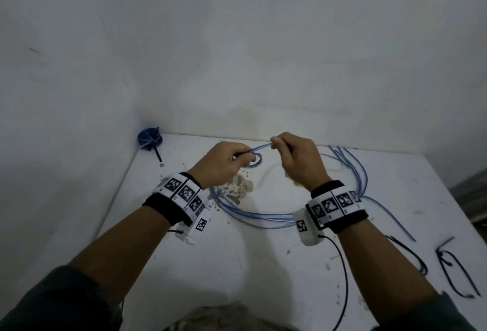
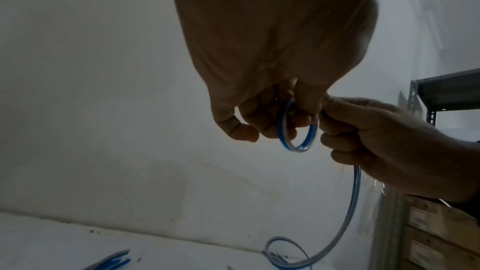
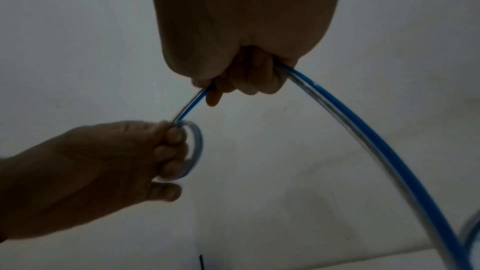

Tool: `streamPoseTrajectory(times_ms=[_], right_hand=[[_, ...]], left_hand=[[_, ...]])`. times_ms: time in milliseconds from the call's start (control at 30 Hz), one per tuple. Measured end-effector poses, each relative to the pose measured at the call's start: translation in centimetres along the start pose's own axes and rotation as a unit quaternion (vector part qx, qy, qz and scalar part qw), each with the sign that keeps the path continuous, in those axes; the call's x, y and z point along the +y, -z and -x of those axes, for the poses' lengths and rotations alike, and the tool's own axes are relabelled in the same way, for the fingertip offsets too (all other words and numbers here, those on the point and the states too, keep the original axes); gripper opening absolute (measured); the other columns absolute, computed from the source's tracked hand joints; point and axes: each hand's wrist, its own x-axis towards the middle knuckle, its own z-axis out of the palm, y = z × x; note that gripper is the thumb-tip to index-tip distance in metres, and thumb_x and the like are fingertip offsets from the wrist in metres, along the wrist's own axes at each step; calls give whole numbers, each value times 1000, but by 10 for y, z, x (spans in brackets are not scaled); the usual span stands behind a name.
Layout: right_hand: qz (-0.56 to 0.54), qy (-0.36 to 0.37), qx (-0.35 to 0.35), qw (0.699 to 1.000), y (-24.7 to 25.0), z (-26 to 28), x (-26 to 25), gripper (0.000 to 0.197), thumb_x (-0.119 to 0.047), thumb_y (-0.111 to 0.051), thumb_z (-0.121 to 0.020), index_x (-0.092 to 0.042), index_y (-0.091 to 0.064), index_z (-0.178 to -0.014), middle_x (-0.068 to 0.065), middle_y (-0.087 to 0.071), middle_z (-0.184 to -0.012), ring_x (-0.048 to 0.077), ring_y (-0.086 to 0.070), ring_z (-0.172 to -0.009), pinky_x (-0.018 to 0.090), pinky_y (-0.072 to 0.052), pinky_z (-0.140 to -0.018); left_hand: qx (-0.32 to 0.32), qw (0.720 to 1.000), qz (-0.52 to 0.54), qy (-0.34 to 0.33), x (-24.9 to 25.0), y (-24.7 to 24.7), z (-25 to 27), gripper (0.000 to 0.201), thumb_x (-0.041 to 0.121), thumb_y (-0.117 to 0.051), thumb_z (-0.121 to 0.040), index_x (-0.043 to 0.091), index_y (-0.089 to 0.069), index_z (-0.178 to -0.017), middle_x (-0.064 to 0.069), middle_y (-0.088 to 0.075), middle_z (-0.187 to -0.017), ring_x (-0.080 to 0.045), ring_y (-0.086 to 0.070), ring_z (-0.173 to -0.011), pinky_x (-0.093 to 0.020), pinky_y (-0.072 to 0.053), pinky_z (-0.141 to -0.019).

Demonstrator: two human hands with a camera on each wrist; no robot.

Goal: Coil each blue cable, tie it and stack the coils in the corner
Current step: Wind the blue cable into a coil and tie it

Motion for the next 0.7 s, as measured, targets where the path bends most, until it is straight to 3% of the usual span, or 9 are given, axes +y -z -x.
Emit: streamPoseTrajectory(times_ms=[100, 167, 267, 367, 467, 567, 700], right_hand=[[12, -6, 23, 1000, 9, -4, 5, 28, -30, -55, -98, -14, -69, -79, -13, -45, -49, 7, -45, -47, 22, -33, -50], [2, -19, 31, 999, 11, -6, 4, 30, -32, -53, -98, -13, -68, -80, -12, -43, -47, 4, -45, -46, 17, -32, -50], [-1, -46, -1, 999, 9, -6, 2, 28, -29, -54, -100, -14, -67, -80, -10, -42, -46, 6, -44, -46, 21, -32, -50], [16, -74, -85, 993, 10, -8, -3, 25, -29, -52, -102, -19, -66, -83, -10, -52, -55, 4, -50, -53, 28, -38, -57], [14, -22, -148, 989, 3, -10, -22, 21, -31, -52, -101, -15, -66, -99, -4, -62, -69, 7, -56, -63, 25, -43, -61], [1, 24, -126, 992, -6, -16, -34, 22, -26, -58, -99, -7, -66, -92, -3, -56, -62, 7, -48, -55, 20, -35, -54], [-33, 1, -130, 991, -6, -26, -31, 21, -18, -60, -98, -5, -71, -85, 2, -61, -62, 8, -46, -54, 17, -35, -54]], left_hand=[[49, 998, 34, -12, -1, 5, 1, 15, 15, -59, -97, 19, -70, -88, 12, -67, -78, 6, -59, -70, -9, -43, -68], [89, 995, 40, -25, -2, 4, -2, 14, 14, -60, -97, 18, -71, -90, 13, -67, -80, 5, -60, -72, -8, -43, -68], [131, 990, 6, -61, -8, 6, -7, 15, 10, -58, -97, 8, -73, -94, 5, -63, -81, -1, -62, -69, -12, -44, -67], [98, 991, -40, -78, -12, 11, -12, 15, 9, -58, -96, 6, -72, -93, -2, -64, -83, -17, -63, -73, -26, -49, -69], [38, 988, -89, -119, -8, 11, -16, 16, 11, -55, -98, 6, -69, -92, 1, -59, -81, -12, -54, -70, -21, -40, -65], [37, 986, -78, -142, -7, 11, -19, 18, 14, -51, -101, 6, -64, -91, 4, -52, -81, -3, -48, -69, -14, -35, -65], [53, 983, -80, -154, -17, 9, -13, 33, 29, -47, -100, 2, -62, -90, -1, -55, -85, -17, -51, -76, -26, -40, -70]])
